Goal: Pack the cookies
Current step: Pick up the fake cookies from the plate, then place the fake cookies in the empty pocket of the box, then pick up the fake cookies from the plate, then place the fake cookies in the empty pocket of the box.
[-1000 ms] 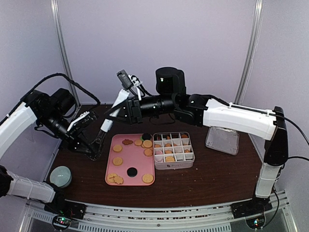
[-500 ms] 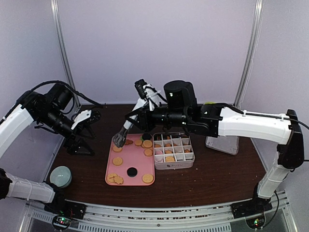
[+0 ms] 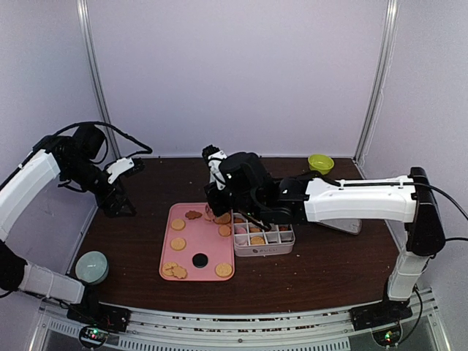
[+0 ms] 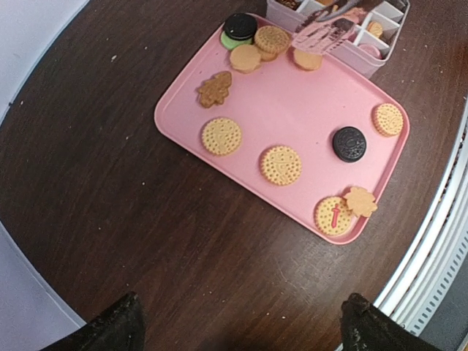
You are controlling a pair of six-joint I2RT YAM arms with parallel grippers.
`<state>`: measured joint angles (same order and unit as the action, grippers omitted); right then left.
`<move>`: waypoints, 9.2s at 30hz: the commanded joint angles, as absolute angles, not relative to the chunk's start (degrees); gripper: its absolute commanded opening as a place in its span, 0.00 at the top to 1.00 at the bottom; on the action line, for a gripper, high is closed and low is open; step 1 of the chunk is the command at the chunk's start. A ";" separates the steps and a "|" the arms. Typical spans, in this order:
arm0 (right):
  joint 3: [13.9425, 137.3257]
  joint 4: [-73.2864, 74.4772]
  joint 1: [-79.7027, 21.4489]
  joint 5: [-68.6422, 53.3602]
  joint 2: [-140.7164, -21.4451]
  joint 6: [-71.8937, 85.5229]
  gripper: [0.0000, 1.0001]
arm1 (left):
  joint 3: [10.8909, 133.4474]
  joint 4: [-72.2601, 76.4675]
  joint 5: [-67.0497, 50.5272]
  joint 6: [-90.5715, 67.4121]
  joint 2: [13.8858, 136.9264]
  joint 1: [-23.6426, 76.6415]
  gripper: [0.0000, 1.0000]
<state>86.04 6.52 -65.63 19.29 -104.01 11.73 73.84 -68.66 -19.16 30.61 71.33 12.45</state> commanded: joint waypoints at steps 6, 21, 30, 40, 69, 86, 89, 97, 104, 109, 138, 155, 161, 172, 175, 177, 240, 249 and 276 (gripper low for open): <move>86.55 5.88 -66.83 26.08 -106.48 12.66 0.70 | 74.00 -66.53 -19.30 29.62 74.39 10.15 0.04; 84.84 3.17 -67.12 26.98 -109.37 14.46 0.65 | 74.83 -66.36 -19.42 29.02 74.53 10.01 0.02; 82.47 2.55 -67.06 28.90 -109.51 14.43 0.65 | 75.61 -66.07 -19.84 28.26 74.64 9.58 0.02; 81.55 1.87 -67.10 28.56 -110.68 14.94 0.65 | 76.01 -66.09 -19.77 28.09 74.33 9.49 0.02; 83.32 2.85 -69.01 28.16 -111.02 13.03 0.72 | 76.82 -66.12 -21.62 27.12 75.40 9.49 0.02; 77.05 1.98 -66.63 24.68 -92.58 12.48 1.00 | 77.74 -66.45 -21.56 27.30 75.25 9.48 0.02; 72.96 4.13 -65.76 24.21 -86.51 12.83 1.00 | 77.70 -66.66 -21.69 27.57 75.30 9.49 0.02; 62.05 13.65 -65.26 23.50 -74.12 14.27 1.00 | 78.05 -67.16 -21.88 27.97 75.50 9.46 0.02; 56.53 15.79 -65.20 23.18 -70.29 16.51 1.00 | 77.70 -67.23 -22.07 28.29 75.57 9.49 0.02; 55.73 16.37 -65.23 23.73 -70.78 16.70 1.00 | 77.96 -67.41 -22.13 28.47 75.59 9.43 0.02; 57.86 17.19 -65.13 23.73 -71.64 14.60 0.71 | 77.96 -67.67 -22.38 28.77 74.73 9.48 0.02; 61.99 16.90 -65.13 23.68 -71.15 12.52 0.73 | 78.35 -67.64 -21.73 28.84 74.57 9.41 0.02; 69.31 14.02 -65.15 21.91 -75.16 9.87 0.73 | 78.86 -67.67 -22.96 28.50 75.61 7.55 0.02; 95.01 11.58 -64.93 20.17 -102.02 6.24 0.74 | 78.49 -68.06 -25.65 27.53 76.89 1.89 0.02; 101.41 12.48 -64.12 20.31 -109.30 6.41 0.74 | 77.46 -68.11 -25.86 28.00 76.35 1.29 0.02; 104.05 12.53 -63.18 19.82 -112.36 7.02 0.74 | 76.74 -67.96 -25.93 28.33 76.01 1.08 0.02; 105.06 9.85 -59.68 13.89 -121.25 10.09 0.75 | 76.44 -67.52 -27.55 28.91 76.38 0.90 0.02; 96.15 6.31 -59.68 13.40 -108.00 11.40 0.75 | 76.55 -67.76 -27.41 29.00 76.14 0.91 0.02; 49.72 14.67 -60.12 27.27 -64.50 22.05 0.73 | 76.42 -67.76 -28.46 29.18 76.83 0.87 0.02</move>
<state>49.56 14.90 -59.77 24.56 -64.34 21.06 75.61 -68.05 -27.27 28.62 76.73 1.43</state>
